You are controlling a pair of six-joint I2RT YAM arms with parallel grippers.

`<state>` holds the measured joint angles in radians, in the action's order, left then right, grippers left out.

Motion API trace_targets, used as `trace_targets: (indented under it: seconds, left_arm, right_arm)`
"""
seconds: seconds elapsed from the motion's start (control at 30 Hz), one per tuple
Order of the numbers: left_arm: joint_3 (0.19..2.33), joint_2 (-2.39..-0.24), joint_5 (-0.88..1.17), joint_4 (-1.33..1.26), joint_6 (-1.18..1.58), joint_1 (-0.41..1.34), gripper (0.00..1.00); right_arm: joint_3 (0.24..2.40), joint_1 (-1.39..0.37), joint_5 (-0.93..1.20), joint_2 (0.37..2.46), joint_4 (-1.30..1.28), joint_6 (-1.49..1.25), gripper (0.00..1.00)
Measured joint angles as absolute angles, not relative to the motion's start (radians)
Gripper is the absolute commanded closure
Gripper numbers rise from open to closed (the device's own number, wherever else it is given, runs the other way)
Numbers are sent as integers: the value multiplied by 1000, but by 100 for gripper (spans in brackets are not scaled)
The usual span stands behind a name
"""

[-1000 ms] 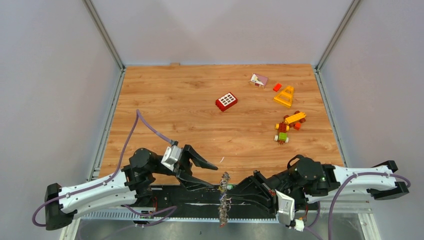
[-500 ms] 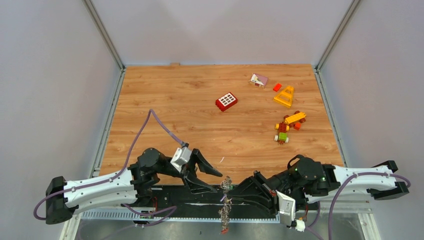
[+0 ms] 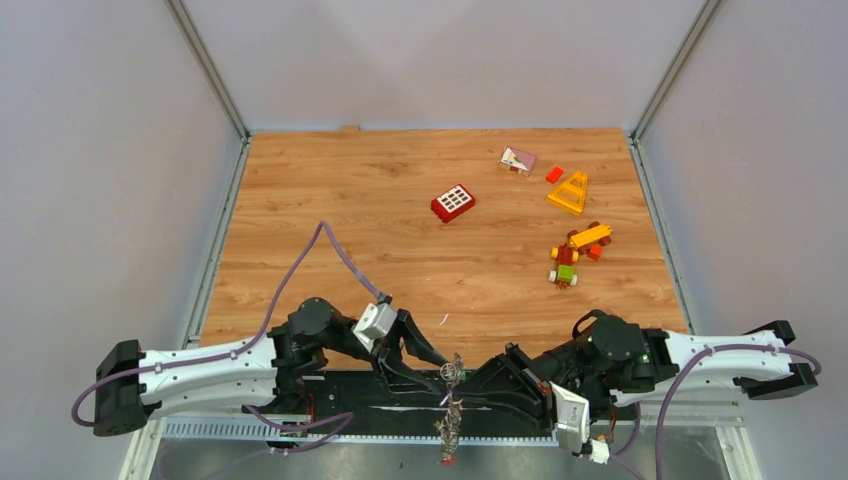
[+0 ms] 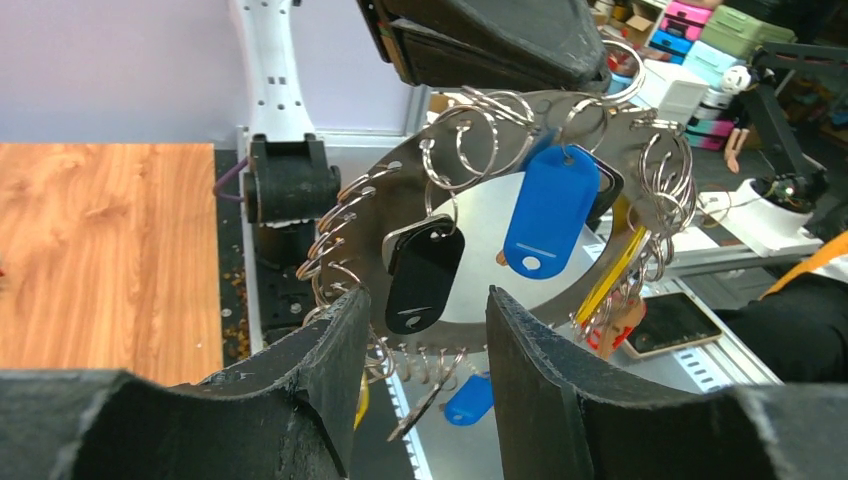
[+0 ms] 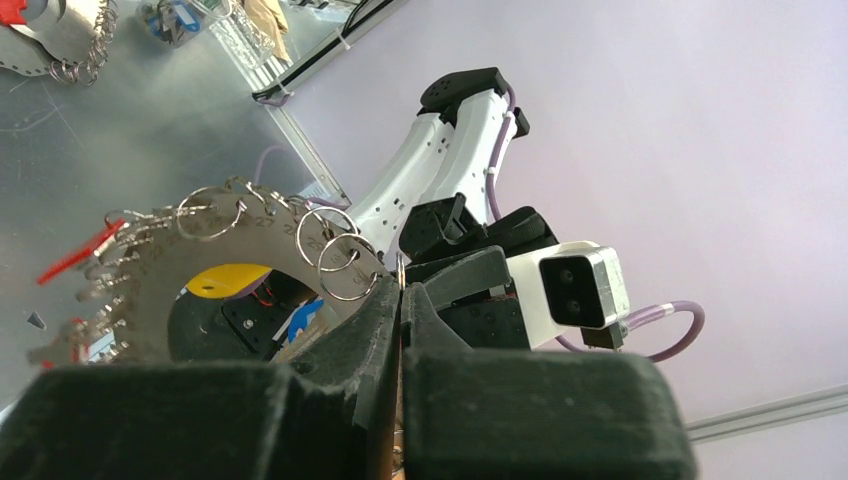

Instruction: Remove the keys from the keyring

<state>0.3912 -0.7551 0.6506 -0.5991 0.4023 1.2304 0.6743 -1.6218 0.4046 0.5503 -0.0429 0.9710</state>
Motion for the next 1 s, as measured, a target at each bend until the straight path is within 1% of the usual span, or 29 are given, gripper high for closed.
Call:
trace_targets:
  seconds: [0.43, 0.77, 0.9, 1.0]
  left_arm:
    - [392, -788, 665, -648, 380, 1262, 46]
    - [402, -823, 674, -665, 381, 1264, 53]
    - [403, -823, 676, -671, 380, 1264, 54]
    - [403, -825, 675, -671, 381, 1264, 58]
  right_arm:
    - [674, -1622, 411, 557, -33, 971, 100]
    - [674, -1622, 409, 563, -30, 971, 100]
    - [673, -1622, 409, 563, -28, 971, 100]
    - [673, -1622, 409, 563, -28, 971, 100]
